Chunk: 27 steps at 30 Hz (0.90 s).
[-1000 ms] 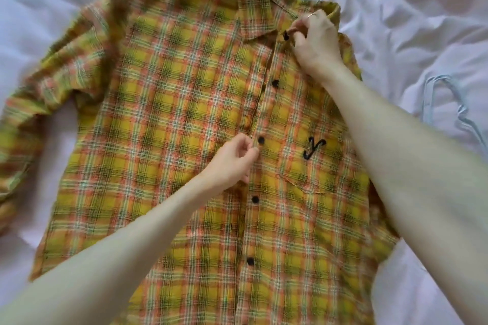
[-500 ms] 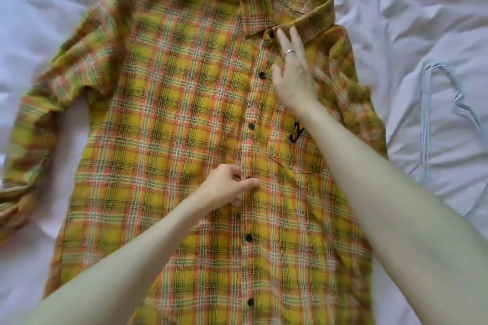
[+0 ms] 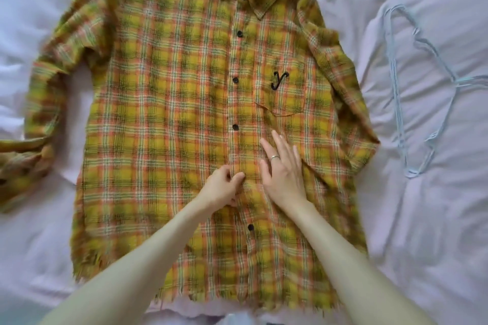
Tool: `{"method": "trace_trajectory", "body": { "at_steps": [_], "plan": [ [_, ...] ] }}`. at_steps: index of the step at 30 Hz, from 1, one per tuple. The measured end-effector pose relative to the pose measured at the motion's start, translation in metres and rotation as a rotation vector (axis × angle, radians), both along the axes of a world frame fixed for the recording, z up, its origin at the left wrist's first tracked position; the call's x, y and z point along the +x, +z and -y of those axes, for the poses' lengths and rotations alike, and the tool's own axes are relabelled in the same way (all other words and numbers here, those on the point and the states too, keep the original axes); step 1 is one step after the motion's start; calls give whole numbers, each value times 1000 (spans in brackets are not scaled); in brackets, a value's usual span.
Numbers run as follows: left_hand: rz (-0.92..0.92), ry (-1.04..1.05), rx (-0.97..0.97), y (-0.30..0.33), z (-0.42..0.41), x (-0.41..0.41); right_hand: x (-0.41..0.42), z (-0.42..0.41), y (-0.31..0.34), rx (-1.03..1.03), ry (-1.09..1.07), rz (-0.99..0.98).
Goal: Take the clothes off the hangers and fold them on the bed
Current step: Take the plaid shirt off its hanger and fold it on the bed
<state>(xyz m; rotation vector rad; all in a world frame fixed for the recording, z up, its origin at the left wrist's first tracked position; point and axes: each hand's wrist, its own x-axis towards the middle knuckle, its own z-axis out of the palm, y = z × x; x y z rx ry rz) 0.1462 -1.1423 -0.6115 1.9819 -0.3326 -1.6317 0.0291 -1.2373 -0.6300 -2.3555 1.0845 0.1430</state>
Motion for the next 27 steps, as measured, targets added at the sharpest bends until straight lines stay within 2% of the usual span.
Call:
{"method": "trace_trajectory", "body": {
  "at_steps": [3,7,14,18,20,23,27],
  "plan": [
    [2,83,6,3,-16,-12,-19,-17,3,-13,23,-26],
    [-97,9,38,3,-41,-28,-41,-41,6,-10,40,-64],
    [108,1,-52,4,-65,-35,-66,-83,10,-27,68,-42],
    [-81,16,13,5,-80,-41,-74,-99,12,-39,97,-8],
    [-114,-28,61,3,-87,-55,-78,-103,13,-52,93,7],
    [-55,-99,84,-2,-95,-75,-91,-103,13,-75,73,1],
    [52,-52,58,4,-107,-78,-108,-102,17,-86,117,-38]
  ]
}}
